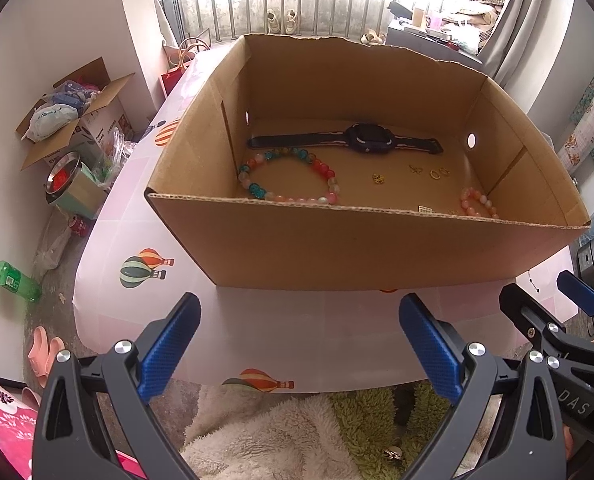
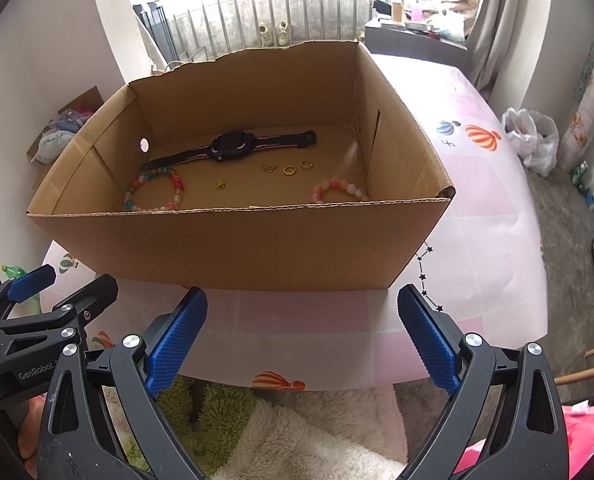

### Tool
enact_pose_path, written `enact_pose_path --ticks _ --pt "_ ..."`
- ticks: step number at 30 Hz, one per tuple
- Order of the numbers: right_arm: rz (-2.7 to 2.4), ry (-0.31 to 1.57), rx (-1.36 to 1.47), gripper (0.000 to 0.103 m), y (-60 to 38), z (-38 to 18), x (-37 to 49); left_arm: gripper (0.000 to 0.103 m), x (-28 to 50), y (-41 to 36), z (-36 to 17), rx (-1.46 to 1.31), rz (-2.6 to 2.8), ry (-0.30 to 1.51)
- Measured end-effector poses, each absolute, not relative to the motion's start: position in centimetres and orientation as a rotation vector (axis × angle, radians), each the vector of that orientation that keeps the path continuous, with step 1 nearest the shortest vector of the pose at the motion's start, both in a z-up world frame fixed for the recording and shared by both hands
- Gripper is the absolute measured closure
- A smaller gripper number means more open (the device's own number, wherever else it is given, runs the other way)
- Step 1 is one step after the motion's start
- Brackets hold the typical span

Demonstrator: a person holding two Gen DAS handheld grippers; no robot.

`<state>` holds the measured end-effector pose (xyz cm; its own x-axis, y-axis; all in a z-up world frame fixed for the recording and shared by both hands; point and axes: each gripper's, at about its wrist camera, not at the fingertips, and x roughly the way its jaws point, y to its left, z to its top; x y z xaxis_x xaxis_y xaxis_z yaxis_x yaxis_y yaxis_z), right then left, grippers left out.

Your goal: Organize jewelry

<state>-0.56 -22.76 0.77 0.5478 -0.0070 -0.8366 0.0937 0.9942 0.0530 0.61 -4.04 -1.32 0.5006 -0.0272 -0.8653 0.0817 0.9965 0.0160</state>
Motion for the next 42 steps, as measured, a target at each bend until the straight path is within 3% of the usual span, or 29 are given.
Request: enact_pose_path --ticks 42 --pt "-0.048 0.994 0.11 0.011 -22.75 0.74 -0.6 0.006 0.47 -4.18 -1.13 0.065 -0.057 1.042"
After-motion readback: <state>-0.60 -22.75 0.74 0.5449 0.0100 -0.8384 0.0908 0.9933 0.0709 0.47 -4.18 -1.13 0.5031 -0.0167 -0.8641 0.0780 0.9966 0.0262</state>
